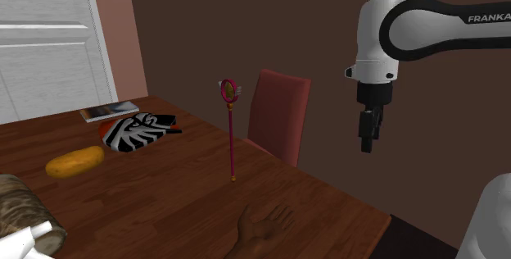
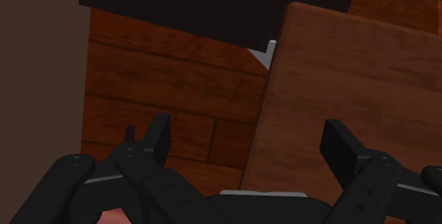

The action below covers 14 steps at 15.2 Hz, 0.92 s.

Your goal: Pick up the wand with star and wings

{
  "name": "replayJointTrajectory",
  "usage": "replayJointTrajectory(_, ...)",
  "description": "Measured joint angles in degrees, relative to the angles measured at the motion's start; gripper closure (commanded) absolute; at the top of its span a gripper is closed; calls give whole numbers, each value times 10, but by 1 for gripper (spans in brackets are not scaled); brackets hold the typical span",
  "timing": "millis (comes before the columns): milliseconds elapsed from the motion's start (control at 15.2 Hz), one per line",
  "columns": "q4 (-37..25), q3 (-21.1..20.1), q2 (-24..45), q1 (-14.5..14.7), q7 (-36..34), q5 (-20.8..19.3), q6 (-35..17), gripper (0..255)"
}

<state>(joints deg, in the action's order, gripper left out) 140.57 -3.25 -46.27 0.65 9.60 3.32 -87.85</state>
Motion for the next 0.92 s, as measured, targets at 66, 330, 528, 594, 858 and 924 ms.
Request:
replayJointTrajectory(66,0,0,0,0,0,0,0,0)
replayJointTrajectory(330,-42,-26,35,5,-34,18,-17,0)
replayJointTrajectory(528,-83,-52,68,7,-69,31,-32,0)
replayJointTrajectory(594,-99,-62,81,8,-82,36,-38,0)
replayJointTrajectory(858,-156,-98,125,9,-132,44,-57,0)
replayJointTrajectory(924,-179,-109,142,8,-146,44,-59,0)
